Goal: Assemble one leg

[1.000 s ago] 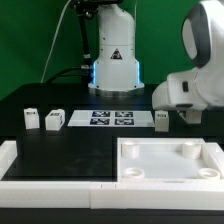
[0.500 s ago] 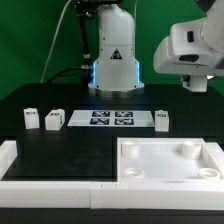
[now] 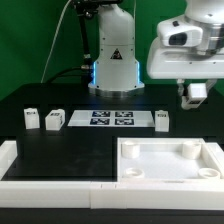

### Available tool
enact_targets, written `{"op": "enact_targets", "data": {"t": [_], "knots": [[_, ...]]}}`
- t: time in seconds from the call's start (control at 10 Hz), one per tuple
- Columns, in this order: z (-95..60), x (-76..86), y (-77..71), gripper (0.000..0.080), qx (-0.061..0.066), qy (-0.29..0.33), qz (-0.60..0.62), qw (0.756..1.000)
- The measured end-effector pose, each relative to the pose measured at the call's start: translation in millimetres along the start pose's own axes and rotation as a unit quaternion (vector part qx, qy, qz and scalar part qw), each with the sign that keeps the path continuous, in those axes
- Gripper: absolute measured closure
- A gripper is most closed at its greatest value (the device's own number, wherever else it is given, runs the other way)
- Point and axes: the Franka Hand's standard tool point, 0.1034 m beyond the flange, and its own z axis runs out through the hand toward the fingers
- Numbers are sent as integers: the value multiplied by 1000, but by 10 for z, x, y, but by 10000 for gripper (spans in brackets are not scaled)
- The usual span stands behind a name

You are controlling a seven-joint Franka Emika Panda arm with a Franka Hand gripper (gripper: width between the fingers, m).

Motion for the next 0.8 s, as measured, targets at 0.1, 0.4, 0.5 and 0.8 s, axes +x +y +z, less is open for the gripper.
{"op": "enact_targets", "data": {"t": [0.1,0.4,0.5,0.8], "knots": [[-151,186,75,511,9,61,4,998],[-310,439,21,511,25,199,-22,979],[-306,417,-23,511,37,249,-26,967],[-330,437,-128,511,54,359,-55,930]]}}
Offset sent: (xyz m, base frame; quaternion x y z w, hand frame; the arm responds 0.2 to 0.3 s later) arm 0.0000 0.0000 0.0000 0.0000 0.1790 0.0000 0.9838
